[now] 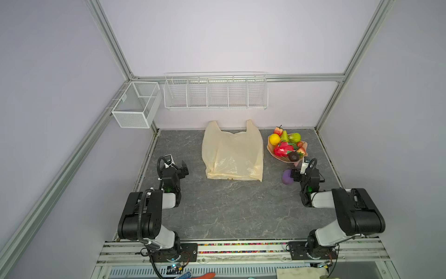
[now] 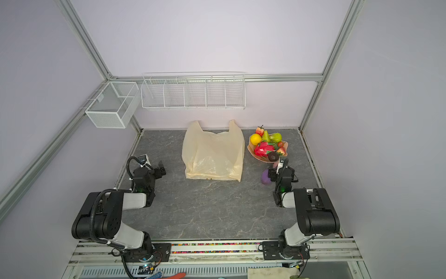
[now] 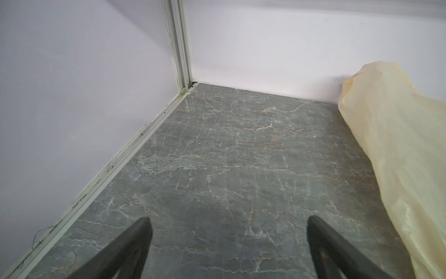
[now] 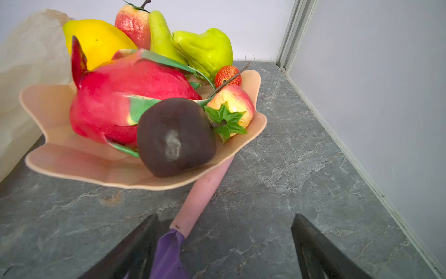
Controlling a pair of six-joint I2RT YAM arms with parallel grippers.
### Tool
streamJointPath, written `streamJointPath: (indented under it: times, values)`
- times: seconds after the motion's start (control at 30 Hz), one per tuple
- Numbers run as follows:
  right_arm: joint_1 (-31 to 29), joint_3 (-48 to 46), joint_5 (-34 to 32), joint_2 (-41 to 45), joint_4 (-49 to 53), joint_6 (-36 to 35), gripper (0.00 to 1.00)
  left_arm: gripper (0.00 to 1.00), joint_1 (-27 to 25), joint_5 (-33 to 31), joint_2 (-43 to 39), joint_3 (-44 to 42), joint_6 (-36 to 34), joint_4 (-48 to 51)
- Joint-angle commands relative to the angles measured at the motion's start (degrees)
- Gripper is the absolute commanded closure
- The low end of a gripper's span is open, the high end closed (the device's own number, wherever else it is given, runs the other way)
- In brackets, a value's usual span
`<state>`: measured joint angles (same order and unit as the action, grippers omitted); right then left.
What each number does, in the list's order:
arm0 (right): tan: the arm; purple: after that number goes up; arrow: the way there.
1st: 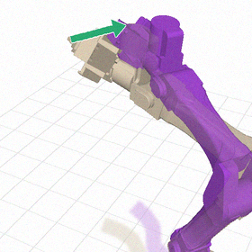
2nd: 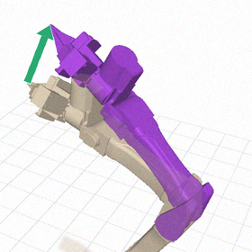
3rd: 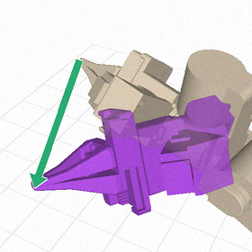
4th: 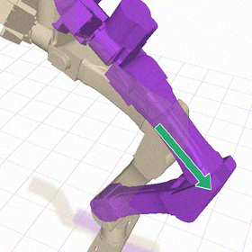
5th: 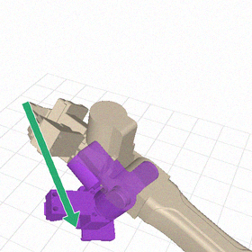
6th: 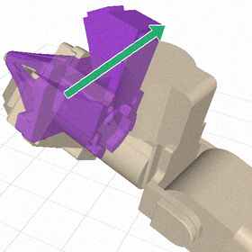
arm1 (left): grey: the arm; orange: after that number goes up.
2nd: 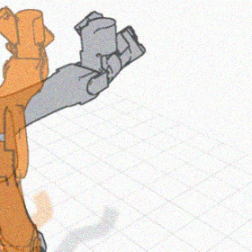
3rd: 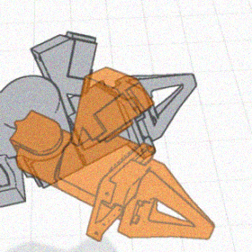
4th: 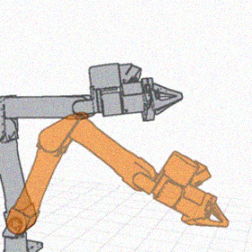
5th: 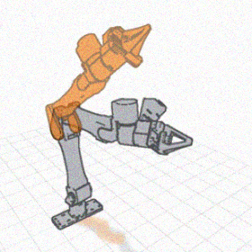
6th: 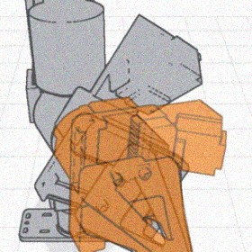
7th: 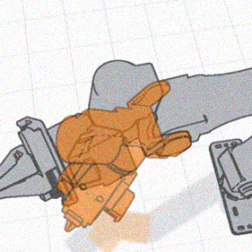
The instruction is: Place the fruits into the plastic bag
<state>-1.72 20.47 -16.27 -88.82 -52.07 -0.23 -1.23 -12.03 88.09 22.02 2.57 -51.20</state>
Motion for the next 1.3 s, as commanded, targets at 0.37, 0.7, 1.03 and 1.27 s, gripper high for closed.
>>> streamJointPath:
  times: [0.37, 0.7, 1.03, 1.27]
  values:
    - [-0.31, 0.27, -0.25, 0.75, -0.81, -0.11, 0.12, 0.01, 0.09, -0.32, 0.46, -0.46, 0.24, -1.8]
    - [-0.31, 0.3, -0.25, 0.72, -0.82, -0.04, 0.12, 0.01, 0.09, -0.36, 0.43, -0.33, 0.25, -1.62]
    - [-0.28, 0.23, -0.26, 0.71, -0.89, -0.09, 0.12, 0.01, 0.09, 2.98, -0.14, 0.28, -0.99, -0.18]
    - [-1.19, 1.92, -0.43, 4.73, 5.29, -1.09, 0.12, 0.01, 0.0, 4.17, -8.46, 0.92, -1.73, 7.66]
